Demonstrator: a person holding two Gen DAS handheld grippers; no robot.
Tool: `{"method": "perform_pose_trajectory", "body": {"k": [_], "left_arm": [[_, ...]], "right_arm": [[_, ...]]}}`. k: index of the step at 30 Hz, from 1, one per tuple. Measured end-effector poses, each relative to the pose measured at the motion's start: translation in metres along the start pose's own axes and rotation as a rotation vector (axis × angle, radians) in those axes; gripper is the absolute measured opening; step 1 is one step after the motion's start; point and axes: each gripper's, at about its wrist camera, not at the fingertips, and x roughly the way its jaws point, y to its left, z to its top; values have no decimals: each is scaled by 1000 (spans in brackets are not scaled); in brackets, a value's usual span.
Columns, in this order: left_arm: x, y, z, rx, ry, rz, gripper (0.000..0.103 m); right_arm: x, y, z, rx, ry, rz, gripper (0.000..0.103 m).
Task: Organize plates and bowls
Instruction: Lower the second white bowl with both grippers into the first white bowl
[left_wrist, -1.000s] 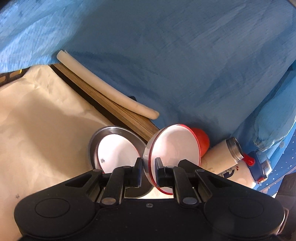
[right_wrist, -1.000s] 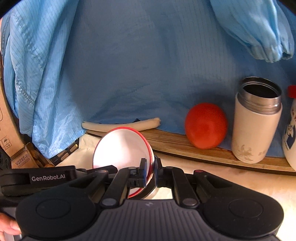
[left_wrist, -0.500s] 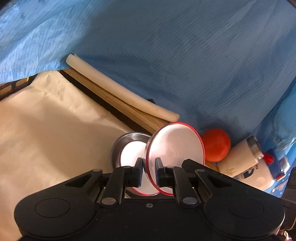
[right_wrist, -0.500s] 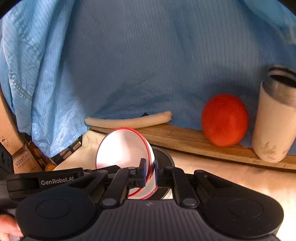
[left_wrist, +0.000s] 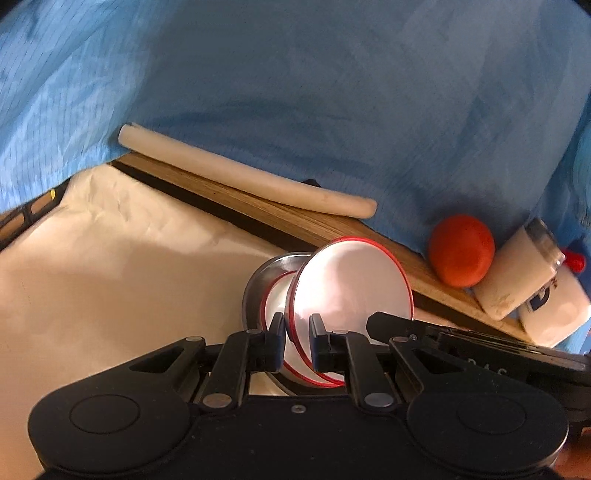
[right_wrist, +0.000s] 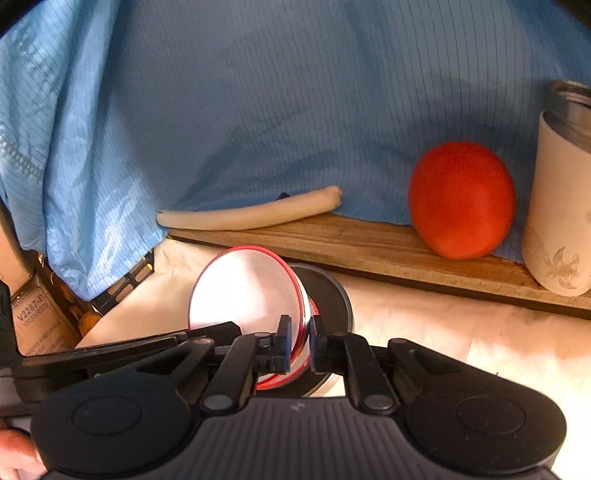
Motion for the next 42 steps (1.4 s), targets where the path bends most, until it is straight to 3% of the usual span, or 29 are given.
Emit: {"method": "perform_pose_trajectory", "body": {"k": [18, 25, 42], "left_arm": [[3, -6, -1, 74, 22, 9, 13], [4, 0, 3, 41, 53, -18, 14], [0, -6, 6, 123, 84, -17, 19]], "right_arm": [[4, -2, -1, 2, 28, -19, 11], [7, 3, 1, -26, 57, -35, 12], [10, 8, 5, -69, 95, -53, 12]]}}
